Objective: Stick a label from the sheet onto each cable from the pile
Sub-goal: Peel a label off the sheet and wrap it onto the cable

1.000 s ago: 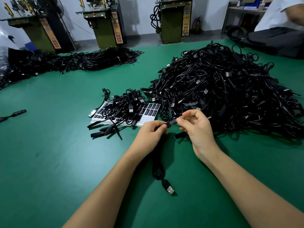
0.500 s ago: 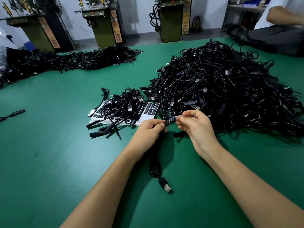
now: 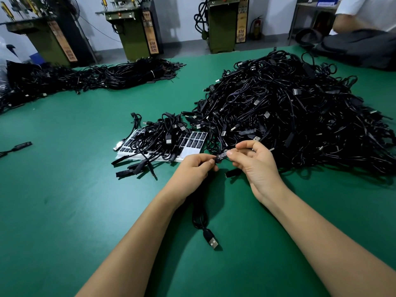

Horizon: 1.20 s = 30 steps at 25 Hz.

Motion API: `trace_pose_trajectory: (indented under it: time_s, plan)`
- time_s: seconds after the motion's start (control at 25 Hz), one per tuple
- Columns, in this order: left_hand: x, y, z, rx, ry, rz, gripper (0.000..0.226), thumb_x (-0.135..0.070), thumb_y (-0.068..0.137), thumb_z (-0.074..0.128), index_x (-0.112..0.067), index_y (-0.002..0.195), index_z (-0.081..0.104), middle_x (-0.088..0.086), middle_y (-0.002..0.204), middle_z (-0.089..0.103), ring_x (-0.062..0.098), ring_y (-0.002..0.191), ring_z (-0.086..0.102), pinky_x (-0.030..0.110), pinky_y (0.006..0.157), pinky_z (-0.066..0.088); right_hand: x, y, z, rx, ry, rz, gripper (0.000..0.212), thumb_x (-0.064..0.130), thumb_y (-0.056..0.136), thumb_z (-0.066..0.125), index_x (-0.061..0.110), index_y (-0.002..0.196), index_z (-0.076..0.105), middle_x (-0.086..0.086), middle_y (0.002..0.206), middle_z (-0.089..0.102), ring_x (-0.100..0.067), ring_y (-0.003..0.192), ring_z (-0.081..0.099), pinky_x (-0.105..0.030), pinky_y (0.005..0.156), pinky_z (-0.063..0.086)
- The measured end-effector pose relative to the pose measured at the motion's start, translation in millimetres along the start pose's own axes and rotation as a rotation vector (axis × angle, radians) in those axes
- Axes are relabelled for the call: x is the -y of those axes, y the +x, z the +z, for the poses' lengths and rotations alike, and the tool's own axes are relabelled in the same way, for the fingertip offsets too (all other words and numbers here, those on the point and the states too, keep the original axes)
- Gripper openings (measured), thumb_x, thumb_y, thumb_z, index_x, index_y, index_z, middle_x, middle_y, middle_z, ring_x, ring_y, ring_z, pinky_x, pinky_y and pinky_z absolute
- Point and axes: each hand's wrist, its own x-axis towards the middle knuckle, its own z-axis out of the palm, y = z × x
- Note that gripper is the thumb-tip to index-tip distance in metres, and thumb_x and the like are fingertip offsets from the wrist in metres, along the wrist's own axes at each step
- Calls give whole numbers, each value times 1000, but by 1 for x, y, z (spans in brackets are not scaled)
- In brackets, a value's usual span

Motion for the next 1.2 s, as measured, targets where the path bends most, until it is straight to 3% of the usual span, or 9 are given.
trace_pose_trajectory:
  time_s: [0.24,0.68,0.92,1.04,1.2]
  plan:
    - [1,1,0,4,17,17,22,-16,100,49,-19,89,68,-2,78,64,2,49,38,14,49,34,-3,0,0,-17,-33,-13,24,1,79,74,15,90,58,5,73,70,-6,74,64,-16,63,49]
    - [3,0,-1,2,30,12,23,-21,99,48,-13,90,68,13,81,56,8,51,35,23,51,30,-3,-2,3,-43,-100,-26,24,4,79,75,17,90,57,1,79,70,-4,74,65,-20,70,49]
    - [-1,-2,1,2,-9,9,21,-18,95,53,-12,82,69,-5,70,64,0,51,49,11,50,40,-3,-4,4,-63,-121,-43,24,5,80,74,17,90,57,-1,82,68,-5,75,63,-26,78,51]
    - [-2,-4,3,-11,-13,11,17,-20,94,58,-12,84,70,-6,72,66,5,62,56,16,61,46,-3,-5,5,-70,-139,-49,23,5,80,74,16,90,57,-2,83,68,-6,77,63,-29,82,51]
    - [-5,-6,7,-59,-1,16,20,-24,94,59,-13,83,70,-5,70,63,7,62,53,19,61,43,-2,-6,6,-75,-146,-49,23,5,80,73,16,90,56,-3,85,68,-8,79,63,-28,83,52]
